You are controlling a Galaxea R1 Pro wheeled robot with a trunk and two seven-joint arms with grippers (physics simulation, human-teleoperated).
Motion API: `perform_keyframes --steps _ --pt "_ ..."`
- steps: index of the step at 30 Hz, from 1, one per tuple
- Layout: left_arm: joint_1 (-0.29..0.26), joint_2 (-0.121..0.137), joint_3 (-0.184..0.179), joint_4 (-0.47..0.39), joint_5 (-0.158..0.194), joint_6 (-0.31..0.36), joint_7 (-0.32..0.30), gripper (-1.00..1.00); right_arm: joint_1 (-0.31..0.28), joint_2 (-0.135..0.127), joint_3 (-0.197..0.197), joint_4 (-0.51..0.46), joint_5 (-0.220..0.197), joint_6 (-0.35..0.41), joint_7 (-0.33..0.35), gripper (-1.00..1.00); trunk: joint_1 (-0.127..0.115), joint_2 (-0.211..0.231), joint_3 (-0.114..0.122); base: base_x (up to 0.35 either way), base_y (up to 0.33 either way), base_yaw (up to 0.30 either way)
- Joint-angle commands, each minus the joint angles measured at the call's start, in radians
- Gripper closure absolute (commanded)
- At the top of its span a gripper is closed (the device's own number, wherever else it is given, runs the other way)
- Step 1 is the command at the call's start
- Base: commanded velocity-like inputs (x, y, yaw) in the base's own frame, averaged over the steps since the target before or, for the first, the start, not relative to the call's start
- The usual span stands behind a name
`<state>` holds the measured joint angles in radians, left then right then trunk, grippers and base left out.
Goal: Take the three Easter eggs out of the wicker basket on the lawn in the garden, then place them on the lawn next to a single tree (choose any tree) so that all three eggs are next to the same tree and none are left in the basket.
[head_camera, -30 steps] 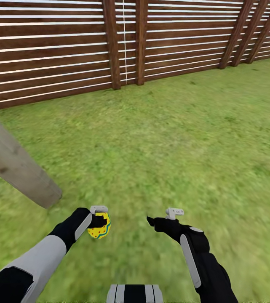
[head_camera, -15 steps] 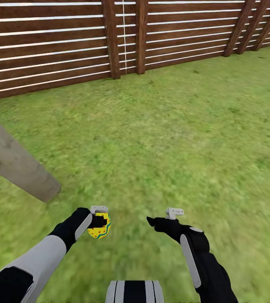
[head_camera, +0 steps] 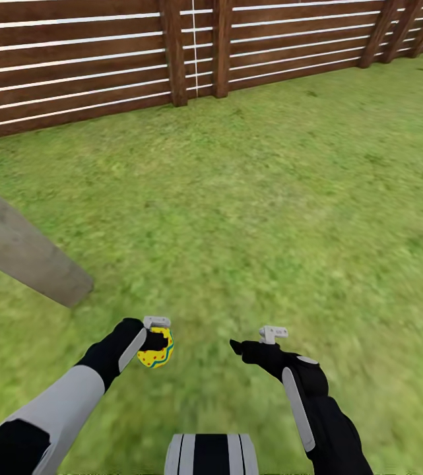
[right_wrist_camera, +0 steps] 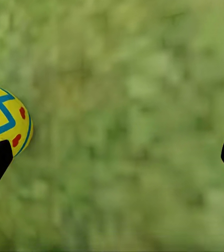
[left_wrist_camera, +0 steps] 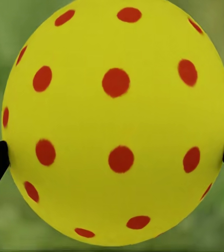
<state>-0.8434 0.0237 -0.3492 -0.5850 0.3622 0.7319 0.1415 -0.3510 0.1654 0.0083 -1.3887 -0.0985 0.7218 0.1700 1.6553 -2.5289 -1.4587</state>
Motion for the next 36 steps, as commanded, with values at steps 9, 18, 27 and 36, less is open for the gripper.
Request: perform_keyframes --steps 9,18,27,36 --pt "0.001 0.001 -0.005 0.083 0.049 -0.072 -0.010 -1.00 0.000 0.000 -0.001 -0.001 -0.009 0.005 -0.003 -1.00 0.001 0.000 -0.005 0.000 0.000 0.000" --pt "0.001 0.002 -0.005 0.083 0.049 -0.071 -0.010 -1.00 0.000 0.000 -0.001 -0.001 -0.009 0.005 -0.003 -1.00 -0.002 0.001 0.022 0.000 0.000 0.000" --pt "0.001 0.002 -0.005 0.084 0.049 -0.071 -0.010 -1.00 0.000 0.000 -0.001 -0.001 -0.009 0.005 -0.003 -1.00 -0.006 0.003 0.057 0.000 0.000 0.000" --pt "0.001 0.001 -0.004 0.084 0.050 -0.063 -0.015 -1.00 0.000 0.000 0.000 -0.001 -0.009 0.005 -0.003 -1.00 -0.010 0.006 0.092 0.000 0.000 0.000"
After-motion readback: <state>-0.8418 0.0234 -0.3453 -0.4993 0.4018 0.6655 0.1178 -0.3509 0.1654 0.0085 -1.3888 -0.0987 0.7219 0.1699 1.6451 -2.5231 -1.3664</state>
